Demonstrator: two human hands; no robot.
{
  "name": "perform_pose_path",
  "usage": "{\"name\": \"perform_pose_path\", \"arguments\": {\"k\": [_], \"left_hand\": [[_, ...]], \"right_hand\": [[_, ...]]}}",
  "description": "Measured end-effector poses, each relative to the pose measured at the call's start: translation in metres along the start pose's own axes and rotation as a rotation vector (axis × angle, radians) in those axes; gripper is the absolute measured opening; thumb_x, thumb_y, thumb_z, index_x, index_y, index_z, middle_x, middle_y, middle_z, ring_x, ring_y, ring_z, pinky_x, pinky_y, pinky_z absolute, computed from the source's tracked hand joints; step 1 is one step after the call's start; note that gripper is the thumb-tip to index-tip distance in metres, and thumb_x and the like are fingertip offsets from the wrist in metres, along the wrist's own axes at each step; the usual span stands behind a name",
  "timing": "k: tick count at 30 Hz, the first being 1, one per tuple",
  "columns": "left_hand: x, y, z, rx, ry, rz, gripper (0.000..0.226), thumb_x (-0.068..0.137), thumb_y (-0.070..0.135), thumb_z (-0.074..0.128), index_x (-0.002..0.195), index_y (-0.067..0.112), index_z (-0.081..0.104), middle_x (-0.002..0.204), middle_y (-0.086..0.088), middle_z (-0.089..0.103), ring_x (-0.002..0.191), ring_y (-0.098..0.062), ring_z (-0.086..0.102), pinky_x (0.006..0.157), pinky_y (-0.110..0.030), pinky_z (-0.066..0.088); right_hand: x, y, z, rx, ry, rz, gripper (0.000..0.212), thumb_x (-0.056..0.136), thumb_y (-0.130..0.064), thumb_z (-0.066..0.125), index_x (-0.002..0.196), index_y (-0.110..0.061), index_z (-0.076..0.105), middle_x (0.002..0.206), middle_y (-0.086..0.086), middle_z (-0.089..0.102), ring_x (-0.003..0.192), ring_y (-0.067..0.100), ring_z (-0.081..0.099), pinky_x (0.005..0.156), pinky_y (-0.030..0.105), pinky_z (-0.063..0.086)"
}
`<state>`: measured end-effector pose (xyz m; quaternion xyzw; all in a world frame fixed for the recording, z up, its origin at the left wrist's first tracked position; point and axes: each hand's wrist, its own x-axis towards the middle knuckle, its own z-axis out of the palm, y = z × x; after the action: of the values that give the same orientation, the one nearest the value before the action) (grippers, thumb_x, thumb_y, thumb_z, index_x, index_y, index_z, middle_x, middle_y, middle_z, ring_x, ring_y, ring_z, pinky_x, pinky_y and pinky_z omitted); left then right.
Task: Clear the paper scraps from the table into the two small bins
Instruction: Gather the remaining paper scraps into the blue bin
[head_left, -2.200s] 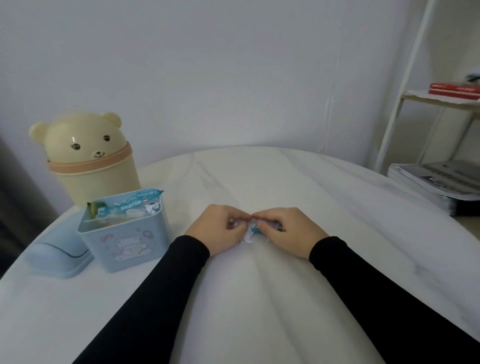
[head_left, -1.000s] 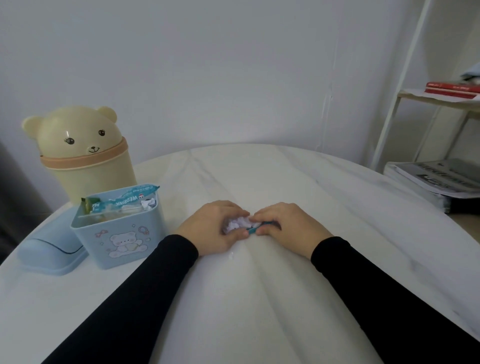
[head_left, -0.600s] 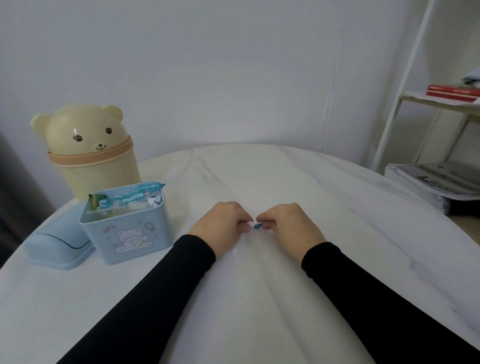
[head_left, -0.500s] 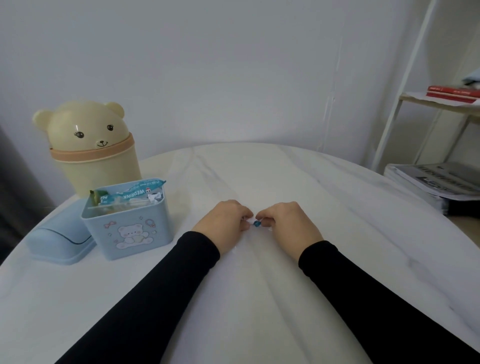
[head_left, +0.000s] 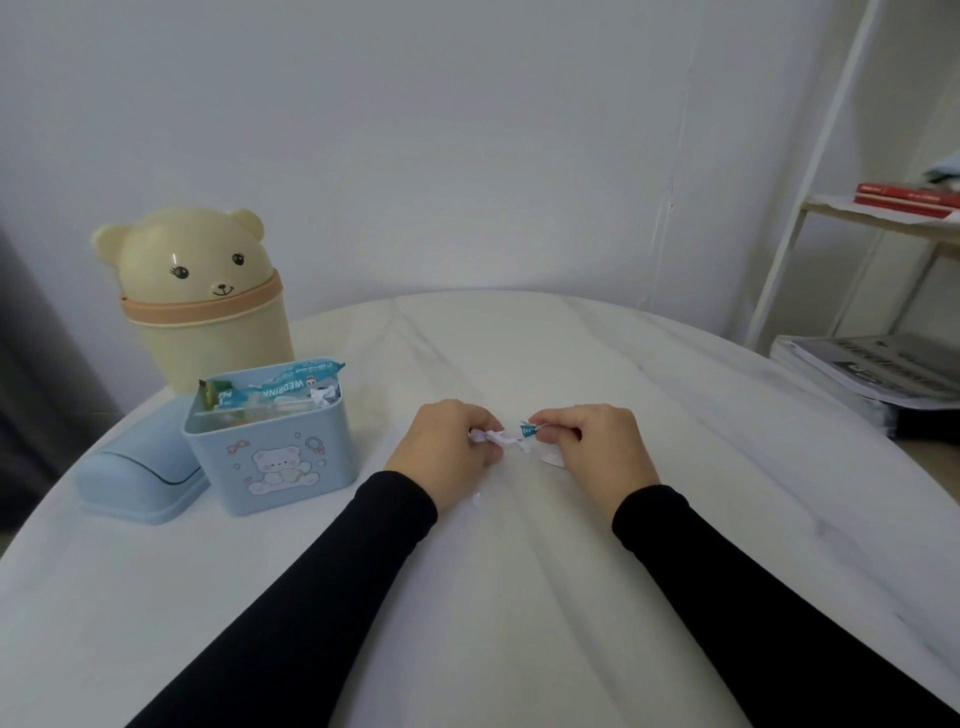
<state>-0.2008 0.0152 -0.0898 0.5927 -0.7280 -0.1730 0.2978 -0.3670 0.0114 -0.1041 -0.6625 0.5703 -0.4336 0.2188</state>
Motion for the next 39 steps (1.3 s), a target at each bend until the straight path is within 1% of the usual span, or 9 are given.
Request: {"name": "perform_pose_path", "arguments": {"k": [4,7,9,13,19,22,27,34,39], "left_hand": [[-0.006,-0.002,-0.001,-0.067,0.085,0.021,0.010,0.084,0.014,0.067,0.088,0.015,0.075,0.078,0.000,0.060,0.067,-0.010,0.049,0.059,-0.008,0.036],[-0.012,0.001,-0.003,-0.150,0.097,0.016,0.008,0.082,0.011,0.068,0.078,0.008,0.074,0.071,-0.010,0.060,0.063,-0.015,0.047,0.066,-0.029,0.047],[-0.017,0.004,-0.005,-0.197,0.142,0.027,0.008,0.081,0.012,0.070,0.075,0.012,0.075,0.077,-0.012,0.064,0.066,-0.016,0.052,0.069,-0.034,0.049],[-0.025,0.009,-0.019,-0.112,0.259,0.135,0.014,0.084,0.010,0.067,0.090,0.017,0.077,0.084,0.001,0.062,0.074,-0.010,0.053,0.063,-0.005,0.036],[-0.036,0.014,-0.075,0.028,0.411,0.257,0.017,0.083,0.003,0.065,0.090,0.013,0.077,0.082,0.004,0.057,0.066,0.000,0.047,0.063,-0.002,0.035],[-0.038,0.005,-0.111,0.022,0.472,0.190,0.013,0.083,0.010,0.068,0.091,0.014,0.077,0.085,0.002,0.062,0.074,-0.008,0.053,0.064,-0.010,0.036],[-0.040,-0.035,-0.153,-0.021,0.520,-0.071,0.012,0.084,0.016,0.070,0.094,0.014,0.075,0.065,0.014,0.052,0.059,0.002,0.044,0.053,-0.001,0.034],[-0.042,-0.069,-0.167,-0.032,0.324,-0.210,0.010,0.078,0.010,0.074,0.079,0.019,0.070,0.063,0.007,0.058,0.057,-0.007,0.050,0.043,-0.004,0.035],[-0.042,-0.078,-0.175,-0.072,0.275,-0.214,0.025,0.073,0.009,0.079,0.093,0.020,0.069,0.083,0.004,0.066,0.076,-0.007,0.060,0.059,-0.005,0.038]], "right_hand": [[-0.003,-0.003,-0.002,0.095,0.029,0.054,0.021,0.085,0.000,0.062,0.091,-0.012,0.077,0.084,-0.007,0.068,0.078,-0.001,0.061,0.069,-0.002,0.040],[-0.007,-0.010,-0.002,0.162,0.052,0.073,0.020,0.084,-0.001,0.063,0.090,-0.013,0.078,0.083,-0.011,0.068,0.078,-0.009,0.060,0.068,-0.003,0.040],[-0.011,-0.015,0.000,0.195,0.063,0.073,0.020,0.084,-0.002,0.063,0.090,-0.015,0.078,0.083,-0.013,0.068,0.076,-0.013,0.060,0.069,-0.003,0.040],[-0.014,-0.032,0.007,0.248,0.059,0.045,0.020,0.084,-0.004,0.065,0.089,-0.018,0.077,0.082,-0.018,0.067,0.074,-0.019,0.058,0.068,-0.001,0.043],[-0.006,-0.077,0.027,0.363,0.047,-0.027,0.018,0.082,-0.005,0.067,0.083,-0.020,0.077,0.084,-0.016,0.071,0.076,-0.009,0.063,0.070,0.003,0.045],[-0.001,-0.108,0.047,0.429,0.028,-0.087,0.018,0.082,-0.004,0.067,0.085,-0.019,0.077,0.083,-0.013,0.071,0.073,-0.008,0.063,0.071,0.004,0.045],[0.014,-0.156,0.083,0.469,-0.020,-0.146,0.017,0.082,-0.004,0.068,0.096,-0.010,0.076,0.088,-0.003,0.072,0.078,0.002,0.065,0.078,0.008,0.049],[0.022,-0.176,0.118,0.206,-0.223,-0.230,0.019,0.085,-0.009,0.067,0.103,-0.011,0.074,0.098,0.003,0.073,0.080,0.005,0.062,0.070,0.001,0.044],[0.025,-0.178,0.108,-0.101,-0.387,-0.345,0.024,0.092,-0.017,0.059,0.112,-0.014,0.071,0.111,0.004,0.070,0.102,0.013,0.063,0.088,0.019,0.045]]}}
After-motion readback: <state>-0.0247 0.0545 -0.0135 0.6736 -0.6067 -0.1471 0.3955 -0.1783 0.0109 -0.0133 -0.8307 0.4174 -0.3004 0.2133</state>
